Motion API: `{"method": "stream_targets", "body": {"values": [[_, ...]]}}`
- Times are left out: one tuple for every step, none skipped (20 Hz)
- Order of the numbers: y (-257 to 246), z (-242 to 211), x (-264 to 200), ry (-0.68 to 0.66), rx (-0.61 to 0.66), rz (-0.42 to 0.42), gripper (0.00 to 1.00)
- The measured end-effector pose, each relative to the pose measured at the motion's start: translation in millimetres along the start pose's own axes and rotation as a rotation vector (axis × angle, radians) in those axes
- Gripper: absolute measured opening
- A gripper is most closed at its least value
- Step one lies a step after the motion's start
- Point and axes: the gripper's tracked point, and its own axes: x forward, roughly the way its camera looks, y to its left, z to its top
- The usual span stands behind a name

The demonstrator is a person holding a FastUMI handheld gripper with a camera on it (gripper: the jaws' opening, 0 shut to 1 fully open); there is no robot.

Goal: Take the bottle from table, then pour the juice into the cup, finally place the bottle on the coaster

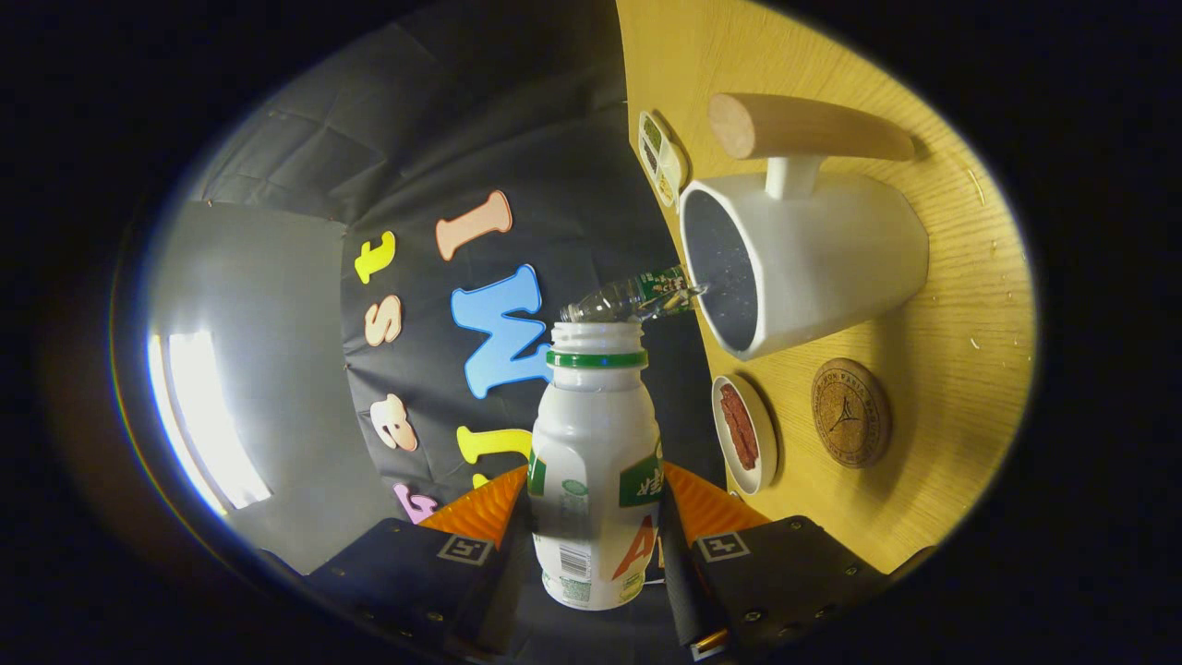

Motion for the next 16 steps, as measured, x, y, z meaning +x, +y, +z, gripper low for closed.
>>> {"method": "stream_targets", "body": {"values": [[0.1, -0.1, 0.3, -0.001, 0.002, 0.001, 0.65], [-0.1, 0.8, -0.4, -0.002, 0.004, 0.001, 0.65], [-0.2, 1.3, 0.4, -0.004, 0.008, 0.003, 0.65], [0.7, 1.6, 0.6, -0.005, 0.013, 0.004, 0.65], [0.9, 1.8, 0.5, -0.006, 0.017, 0.007, 0.65], [1.2, 2.8, 0.0, -0.007, 0.019, 0.007, 0.65], [1.0, 3.9, 1.0, -0.01, 0.021, 0.012, 0.65], [2.5, 4.9, 0.2, -0.013, 0.025, 0.018, 0.65], [3.4, 6.9, 0.5, -0.017, 0.029, 0.021, 0.65], [3.6, 7.0, -0.1, -0.018, 0.029, 0.022, 0.65], [2.9, 6.7, -0.8, -0.017, 0.028, 0.02, 0.65], [3.4, 6.5, -0.6, -0.018, 0.029, 0.021, 0.65], [4.7, 7.2, 0.1, -0.02, 0.032, 0.024, 0.65], [5.5, 7.8, 0.4, -0.022, 0.034, 0.025, 0.65], [5.9, 7.7, -0.1, -0.023, 0.036, 0.026, 0.65], [6.9, 7.6, -1.2, -0.025, 0.041, 0.028, 0.65]]}}
